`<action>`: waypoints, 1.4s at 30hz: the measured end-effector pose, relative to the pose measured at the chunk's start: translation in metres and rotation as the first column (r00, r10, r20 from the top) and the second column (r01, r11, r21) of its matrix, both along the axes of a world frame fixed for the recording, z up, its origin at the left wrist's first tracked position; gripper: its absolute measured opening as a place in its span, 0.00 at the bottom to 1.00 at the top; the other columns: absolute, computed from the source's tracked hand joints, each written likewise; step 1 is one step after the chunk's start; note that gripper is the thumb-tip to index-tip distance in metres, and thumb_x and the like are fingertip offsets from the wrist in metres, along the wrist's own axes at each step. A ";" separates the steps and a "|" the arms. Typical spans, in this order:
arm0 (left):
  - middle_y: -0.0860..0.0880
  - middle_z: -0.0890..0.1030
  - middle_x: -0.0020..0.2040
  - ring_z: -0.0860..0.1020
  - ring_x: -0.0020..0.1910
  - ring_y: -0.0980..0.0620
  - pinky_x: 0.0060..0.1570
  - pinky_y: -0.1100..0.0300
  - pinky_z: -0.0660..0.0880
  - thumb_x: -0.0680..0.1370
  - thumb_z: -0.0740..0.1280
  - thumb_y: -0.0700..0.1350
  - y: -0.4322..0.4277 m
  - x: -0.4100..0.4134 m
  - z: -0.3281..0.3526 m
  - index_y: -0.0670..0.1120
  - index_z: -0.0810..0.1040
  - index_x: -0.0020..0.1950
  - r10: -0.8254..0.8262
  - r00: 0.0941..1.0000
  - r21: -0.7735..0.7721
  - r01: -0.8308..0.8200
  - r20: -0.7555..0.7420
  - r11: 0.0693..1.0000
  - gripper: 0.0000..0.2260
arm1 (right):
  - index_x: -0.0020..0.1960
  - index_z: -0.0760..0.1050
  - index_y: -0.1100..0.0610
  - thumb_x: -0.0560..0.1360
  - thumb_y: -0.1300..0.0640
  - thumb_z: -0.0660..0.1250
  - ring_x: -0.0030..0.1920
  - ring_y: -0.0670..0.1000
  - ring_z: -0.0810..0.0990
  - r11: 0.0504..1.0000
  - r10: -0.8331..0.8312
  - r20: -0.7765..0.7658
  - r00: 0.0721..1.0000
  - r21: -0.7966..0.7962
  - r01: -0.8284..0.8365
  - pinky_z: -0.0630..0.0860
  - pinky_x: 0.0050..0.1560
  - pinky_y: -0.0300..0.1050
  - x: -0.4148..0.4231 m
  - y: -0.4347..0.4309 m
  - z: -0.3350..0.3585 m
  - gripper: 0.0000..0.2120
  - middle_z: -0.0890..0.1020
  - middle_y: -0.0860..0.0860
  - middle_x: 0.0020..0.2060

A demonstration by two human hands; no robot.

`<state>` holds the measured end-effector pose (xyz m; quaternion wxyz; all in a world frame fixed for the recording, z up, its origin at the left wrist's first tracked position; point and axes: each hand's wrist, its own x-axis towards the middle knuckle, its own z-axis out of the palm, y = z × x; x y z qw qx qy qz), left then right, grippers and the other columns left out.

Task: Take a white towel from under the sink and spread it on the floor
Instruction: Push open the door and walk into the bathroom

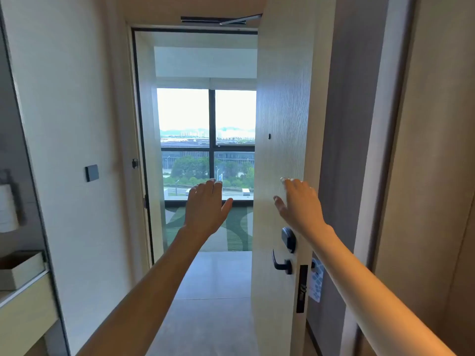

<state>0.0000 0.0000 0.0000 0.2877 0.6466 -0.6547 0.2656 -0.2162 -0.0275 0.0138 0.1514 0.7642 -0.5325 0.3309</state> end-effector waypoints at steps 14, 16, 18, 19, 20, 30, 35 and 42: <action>0.38 0.74 0.65 0.73 0.63 0.38 0.64 0.44 0.66 0.77 0.64 0.53 -0.006 0.000 -0.003 0.39 0.72 0.65 -0.018 1.000 -0.047 0.019 0.012 0.999 0.23 | 0.71 0.63 0.59 0.78 0.51 0.61 0.64 0.58 0.72 0.999 0.007 0.012 1.000 -0.031 -0.007 0.68 0.63 0.52 -0.002 -0.001 0.001 0.24 0.74 0.57 0.65; 0.39 0.74 0.66 0.72 0.63 0.38 0.64 0.45 0.65 0.77 0.63 0.53 -0.007 0.000 -0.003 0.39 0.71 0.66 -0.021 1.000 -0.046 0.022 0.013 0.999 0.23 | 0.71 0.64 0.59 0.78 0.51 0.61 0.64 0.58 0.72 0.999 0.009 0.015 1.000 -0.034 -0.008 0.68 0.64 0.53 -0.003 -0.002 0.001 0.24 0.75 0.57 0.64; 0.39 0.72 0.67 0.71 0.65 0.39 0.66 0.45 0.63 0.78 0.62 0.54 -0.007 0.000 -0.003 0.40 0.70 0.67 -0.024 1.000 -0.029 0.024 0.012 0.999 0.23 | 0.71 0.64 0.59 0.78 0.50 0.61 0.64 0.58 0.72 0.999 0.006 0.013 1.000 -0.036 -0.005 0.68 0.64 0.52 -0.003 -0.002 0.001 0.24 0.75 0.57 0.64; 0.40 0.71 0.68 0.70 0.66 0.40 0.66 0.45 0.63 0.78 0.61 0.54 -0.007 0.000 -0.004 0.40 0.69 0.68 -0.023 1.000 -0.027 0.024 0.014 0.999 0.23 | 0.71 0.64 0.59 0.78 0.50 0.61 0.64 0.58 0.72 0.999 0.005 0.011 1.000 -0.037 -0.005 0.68 0.64 0.52 -0.003 -0.002 0.001 0.24 0.75 0.57 0.64; 0.40 0.71 0.68 0.70 0.66 0.40 0.67 0.45 0.62 0.78 0.60 0.54 -0.008 0.000 -0.004 0.41 0.69 0.68 -0.024 1.000 -0.030 0.025 0.015 0.999 0.23 | 0.71 0.64 0.59 0.78 0.50 0.61 0.64 0.58 0.72 0.999 0.007 0.012 1.000 -0.042 -0.006 0.67 0.64 0.52 -0.003 -0.003 0.001 0.24 0.75 0.57 0.64; 0.39 0.75 0.64 0.73 0.62 0.39 0.63 0.45 0.67 0.76 0.65 0.53 -0.004 0.000 -0.031 0.39 0.72 0.65 -0.049 0.999 -0.040 0.050 0.022 0.998 0.23 | 0.71 0.63 0.59 0.78 0.51 0.61 0.64 0.58 0.72 1.000 0.011 0.007 1.000 -0.017 -0.011 0.67 0.64 0.52 -0.005 0.001 -0.019 0.24 0.74 0.57 0.65; 0.40 0.77 0.61 0.76 0.60 0.40 0.60 0.45 0.71 0.75 0.66 0.54 0.010 -0.001 -0.085 0.40 0.73 0.63 -0.023 0.998 0.007 0.023 0.055 1.000 0.23 | 0.71 0.63 0.61 0.78 0.53 0.62 0.65 0.59 0.71 0.998 0.047 0.005 0.999 0.047 -0.048 0.66 0.64 0.52 -0.007 0.017 -0.065 0.25 0.73 0.58 0.66; 0.40 0.78 0.58 0.77 0.56 0.40 0.55 0.47 0.73 0.73 0.68 0.53 0.051 -0.008 -0.163 0.39 0.74 0.61 -0.018 0.997 0.060 0.014 0.078 0.998 0.23 | 0.65 0.70 0.64 0.72 0.55 0.70 0.57 0.63 0.77 0.992 0.063 -0.060 0.996 0.117 -0.056 0.74 0.54 0.57 -0.010 0.050 -0.159 0.25 0.78 0.62 0.59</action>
